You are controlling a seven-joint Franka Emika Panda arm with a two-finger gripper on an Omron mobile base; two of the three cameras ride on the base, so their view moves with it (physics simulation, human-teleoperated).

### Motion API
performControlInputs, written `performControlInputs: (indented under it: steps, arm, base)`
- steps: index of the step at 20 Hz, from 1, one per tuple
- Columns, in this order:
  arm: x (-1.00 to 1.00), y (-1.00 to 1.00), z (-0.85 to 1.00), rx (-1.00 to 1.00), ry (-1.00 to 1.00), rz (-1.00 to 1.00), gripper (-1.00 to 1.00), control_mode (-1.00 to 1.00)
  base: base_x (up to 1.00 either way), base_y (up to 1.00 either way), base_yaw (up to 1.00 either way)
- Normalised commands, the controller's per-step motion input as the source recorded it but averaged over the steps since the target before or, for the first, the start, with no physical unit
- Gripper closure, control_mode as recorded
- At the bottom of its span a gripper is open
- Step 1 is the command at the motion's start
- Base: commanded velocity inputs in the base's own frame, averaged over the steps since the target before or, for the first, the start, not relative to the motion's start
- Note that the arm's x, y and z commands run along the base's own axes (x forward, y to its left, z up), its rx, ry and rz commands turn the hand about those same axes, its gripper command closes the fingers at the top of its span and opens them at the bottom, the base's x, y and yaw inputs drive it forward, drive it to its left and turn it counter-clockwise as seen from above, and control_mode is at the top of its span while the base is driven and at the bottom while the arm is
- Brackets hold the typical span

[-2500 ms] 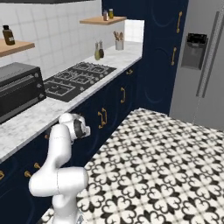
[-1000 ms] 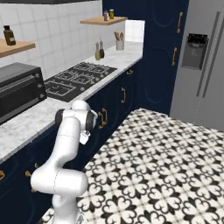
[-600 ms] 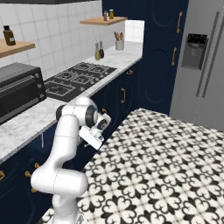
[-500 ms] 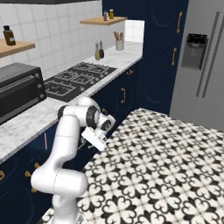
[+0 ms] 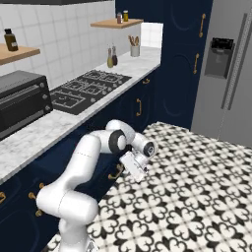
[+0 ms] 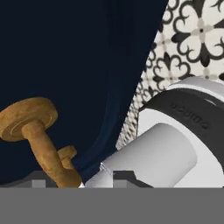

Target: Take a straw from the drawer in front and place it inside the glass cup on the dining counter.

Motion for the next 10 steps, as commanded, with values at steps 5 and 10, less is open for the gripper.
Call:
performControlInputs:
  steps: [5,10]
  arm:
    - [-1.0,-0.75,-0.5,-0.2,-0.81,-0.01,-1.0,-1.0]
    - [-1.0,0.0,0.69,-0.05,-0.9,-0.11,-1.0,-1.0]
  base:
    - [0.0,0.0,0.0]
    - [0.0,0.0,0.0]
